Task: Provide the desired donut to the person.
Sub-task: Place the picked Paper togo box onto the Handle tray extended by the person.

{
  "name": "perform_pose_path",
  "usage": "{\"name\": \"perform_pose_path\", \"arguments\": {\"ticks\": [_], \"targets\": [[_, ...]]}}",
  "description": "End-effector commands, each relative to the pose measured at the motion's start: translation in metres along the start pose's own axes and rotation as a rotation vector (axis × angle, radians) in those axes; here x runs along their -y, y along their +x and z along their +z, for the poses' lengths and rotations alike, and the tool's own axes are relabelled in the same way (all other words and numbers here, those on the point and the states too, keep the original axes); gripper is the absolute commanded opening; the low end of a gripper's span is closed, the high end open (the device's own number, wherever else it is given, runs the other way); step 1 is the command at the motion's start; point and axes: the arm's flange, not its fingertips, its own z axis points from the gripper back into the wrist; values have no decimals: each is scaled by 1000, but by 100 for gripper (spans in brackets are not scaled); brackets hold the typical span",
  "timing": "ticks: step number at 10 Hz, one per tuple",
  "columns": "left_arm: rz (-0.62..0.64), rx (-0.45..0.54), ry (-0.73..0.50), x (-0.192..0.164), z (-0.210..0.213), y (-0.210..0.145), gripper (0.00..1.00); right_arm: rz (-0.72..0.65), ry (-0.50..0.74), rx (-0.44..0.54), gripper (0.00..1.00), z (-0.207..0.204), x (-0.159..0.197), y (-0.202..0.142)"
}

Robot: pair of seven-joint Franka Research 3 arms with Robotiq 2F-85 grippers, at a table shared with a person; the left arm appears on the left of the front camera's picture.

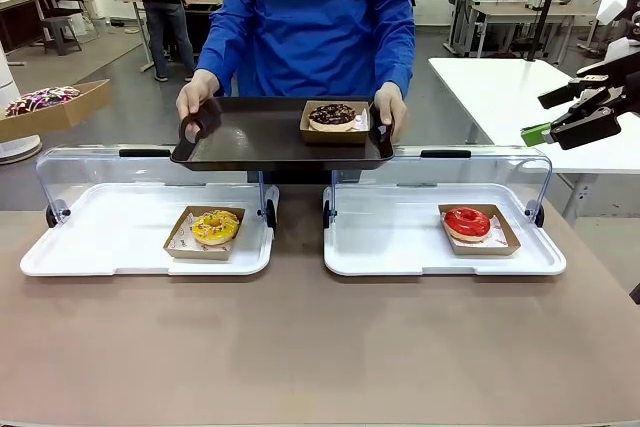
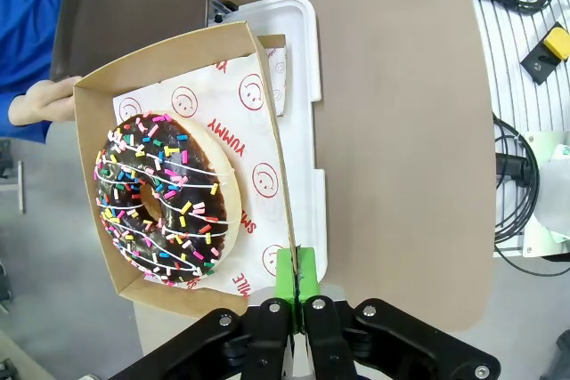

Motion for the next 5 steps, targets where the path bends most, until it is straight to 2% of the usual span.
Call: {"name": "perform_pose_path", "arguments": {"ticks": [1,5], "targets": [[6,-13,-3,0,0,-1,0,-11,-5,-9,100,-1,-2,-1],[6,-13,-3,0,0,-1,0,-11,-5,-9,100,-1,-2,-1]]}}
